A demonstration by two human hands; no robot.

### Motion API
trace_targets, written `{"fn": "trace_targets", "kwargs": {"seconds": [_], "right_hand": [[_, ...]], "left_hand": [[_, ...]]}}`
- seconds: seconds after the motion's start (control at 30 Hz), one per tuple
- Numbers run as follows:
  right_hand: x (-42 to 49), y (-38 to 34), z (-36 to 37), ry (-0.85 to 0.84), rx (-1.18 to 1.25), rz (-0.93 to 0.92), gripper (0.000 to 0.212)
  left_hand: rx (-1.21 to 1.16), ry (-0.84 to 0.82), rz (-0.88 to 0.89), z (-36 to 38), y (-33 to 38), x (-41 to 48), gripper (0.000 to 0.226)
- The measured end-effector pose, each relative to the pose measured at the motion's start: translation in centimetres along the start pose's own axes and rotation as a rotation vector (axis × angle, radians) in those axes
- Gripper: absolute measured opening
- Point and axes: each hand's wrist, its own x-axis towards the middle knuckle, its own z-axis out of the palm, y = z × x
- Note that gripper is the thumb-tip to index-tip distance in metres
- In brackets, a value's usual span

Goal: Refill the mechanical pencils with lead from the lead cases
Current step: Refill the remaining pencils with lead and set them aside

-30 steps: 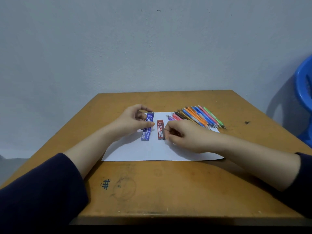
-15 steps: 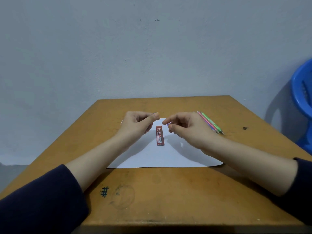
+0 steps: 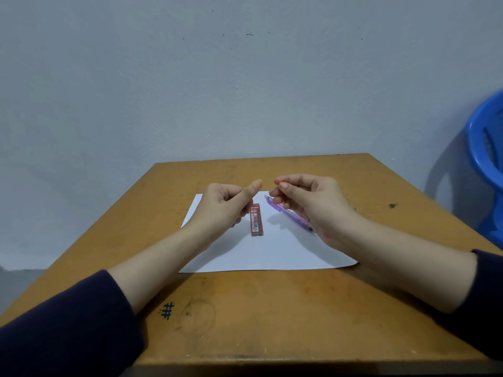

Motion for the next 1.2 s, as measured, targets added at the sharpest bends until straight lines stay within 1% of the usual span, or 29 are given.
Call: {"fn": "trace_targets", "kwargs": {"seconds": [0.1, 0.2, 0.3, 0.37, 0.5, 0.63, 0.77, 1.2], "right_hand": [[-0.04, -0.1, 0.08, -0.003, 0.068, 0.018, 0.015], [-0.17, -0.17, 0.2, -0.024, 0.118, 0.033, 0.013], [-0.33, -0.3, 0.33, -0.04, 0.171, 0.031, 0.011], [-0.42, -0.37, 0.38, -0.047, 0.181, 0.018, 0.011], [-0.56, -0.38, 0.38, -0.06, 0.167, 0.003, 0.012], [-0.47, -0.2, 0.41, -0.05, 0.121, -0.027, 0.014], [-0.48, -0.06, 0.47, -0.043, 0.121, -0.039, 0.015], [-0.18, 0.06, 0.24, -0.063, 0.079, -0.063, 0.019]], "left_hand": [[-0.079, -0.034, -0.034, 0.19, 0.15, -0.1, 0.054], [-0.125, -0.073, -0.007, 0.35, 0.14, -0.11, 0.043], [-0.129, -0.119, 0.044, 0.48, 0.28, -0.19, 0.05], [-0.128, -0.13, 0.062, 0.49, 0.33, -0.28, 0.05], [-0.097, -0.111, 0.075, 0.41, -0.11, -0.24, 0.036], [-0.054, -0.079, 0.066, 0.53, -0.25, -0.33, 0.036], [-0.041, -0.077, 0.058, 0.75, -0.01, -0.45, 0.029], [-0.05, -0.034, 0.022, 0.95, 0.22, -0.62, 0.028]]}}
